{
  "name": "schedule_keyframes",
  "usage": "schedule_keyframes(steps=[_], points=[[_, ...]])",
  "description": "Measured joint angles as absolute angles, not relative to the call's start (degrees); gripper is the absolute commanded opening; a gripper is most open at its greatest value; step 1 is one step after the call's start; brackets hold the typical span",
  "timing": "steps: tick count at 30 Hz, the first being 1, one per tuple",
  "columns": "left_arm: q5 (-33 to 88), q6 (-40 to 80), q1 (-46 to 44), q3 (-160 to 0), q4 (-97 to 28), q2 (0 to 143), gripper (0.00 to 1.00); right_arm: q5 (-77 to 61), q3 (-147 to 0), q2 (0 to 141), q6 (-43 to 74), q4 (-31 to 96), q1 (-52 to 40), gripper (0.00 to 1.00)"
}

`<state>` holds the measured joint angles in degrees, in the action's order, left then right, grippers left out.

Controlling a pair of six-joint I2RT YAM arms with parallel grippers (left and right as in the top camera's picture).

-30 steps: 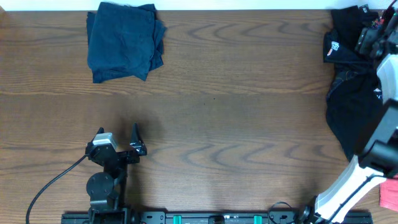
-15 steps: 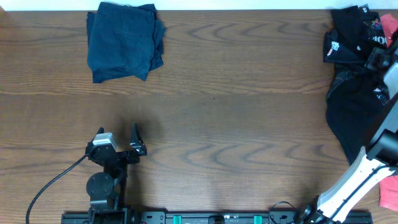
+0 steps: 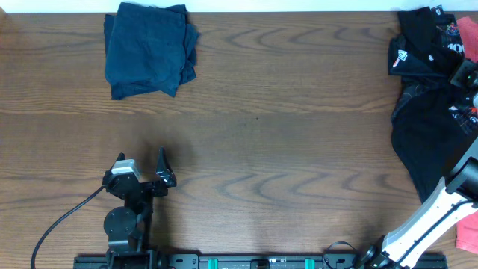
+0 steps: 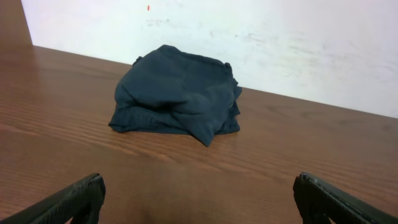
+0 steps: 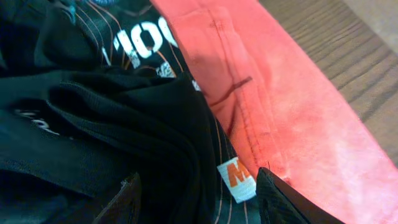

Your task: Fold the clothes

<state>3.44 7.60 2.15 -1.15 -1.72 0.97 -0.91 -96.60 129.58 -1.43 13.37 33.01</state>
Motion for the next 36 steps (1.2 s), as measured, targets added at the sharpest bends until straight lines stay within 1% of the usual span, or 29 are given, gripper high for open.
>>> schedule_keyframes(steps=[2, 7, 8, 9, 10, 11, 13, 16, 18, 21, 22, 25, 26, 29, 30, 31, 32, 36], points=[[3.44, 7.60, 2.15, -1.15, -1.72, 0.97, 0.98, -1.43, -96.60, 131.00, -1.48, 13.04, 33.01, 0.49], [3.44, 7.60, 2.15, -1.15, -1.72, 0.97, 0.98, -3.18, -96.60, 132.70, -1.04, 12.45, 32.95, 0.19], [3.44, 7.60, 2.15, -1.15, -1.69, 0.97, 0.98, -3.36, -96.62, 132.70, -1.08, 12.38, 32.93, 0.14], [3.42, 7.60, 2.15, -1.15, -1.72, 0.97, 0.98, -3.42, -96.64, 132.70, -0.97, 12.49, 32.91, 0.11], [3.44, 7.60, 2.15, -1.15, -1.69, 0.97, 0.98, -3.36, -96.64, 132.70, -0.89, 12.60, 32.93, 0.10], [3.44, 7.60, 2.15, -1.15, -1.69, 0.97, 0.98, -3.33, -96.64, 132.70, -0.67, 12.71, 32.93, 0.10], [3.44, 7.60, 2.15, -1.15, -1.72, 0.97, 0.98, -3.38, -96.64, 132.57, -0.30, 12.99, 32.93, 0.14], [3.44, 7.62, 2.15, -1.15, -1.72, 0.97, 0.98, -3.27, -96.64, 131.79, 0.25, 13.85, 32.93, 0.15], [3.44, 7.62, 2.15, -1.15, -1.72, 0.97, 0.98, -3.27, -96.64, 130.43, 1.13, 14.28, 32.93, 0.21], [3.42, 7.62, 2.15, -1.15, -1.72, 0.97, 0.98, -3.20, -96.64, 127.48, 2.00, 14.68, 32.93, 0.24], [3.44, 7.60, 2.15, -1.15, -1.72, 0.97, 0.98, -3.22, -96.64, 126.26, 2.17, 14.85, 32.93, 0.24], [3.44, 7.60, 2.15, -1.15, -1.72, 0.97, 0.98, -3.25, -96.68, 123.66, 2.20, 15.59, 32.93, 0.13], [3.44, 7.62, 2.15, -1.15, -1.72, 0.97, 0.98, -3.25, -96.71, 123.17, 2.31, 15.94, 32.93, 0.11], [3.44, 7.62, 2.15, -1.15, -1.72, 0.97, 0.98, -3.25, -96.73, 122.76, 2.66, 17.21, 32.93, 0.12], [3.44, 7.60, 2.15, -1.15, -1.72, 0.97, 0.98, -3.20, -96.71, 122.76, 2.66, 17.47, 32.93, 0.17], [3.44, 7.62, 2.15, -1.15, -1.72, 0.97, 0.98, -3.22, -96.71, 122.76, 2.87, 17.76, 32.93, 0.27], [3.44, 7.60, 2.15, -1.15, -1.72, 0.97, 0.98, -3.16, -96.71, 122.76, 3.05, 17.74, 32.93, 0.33], [3.44, 7.60, 2.15, -1.15, -1.72, 0.97, 0.98, -3.14, -96.71, 122.93, 2.22, 17.50, 32.93, 0.42]])
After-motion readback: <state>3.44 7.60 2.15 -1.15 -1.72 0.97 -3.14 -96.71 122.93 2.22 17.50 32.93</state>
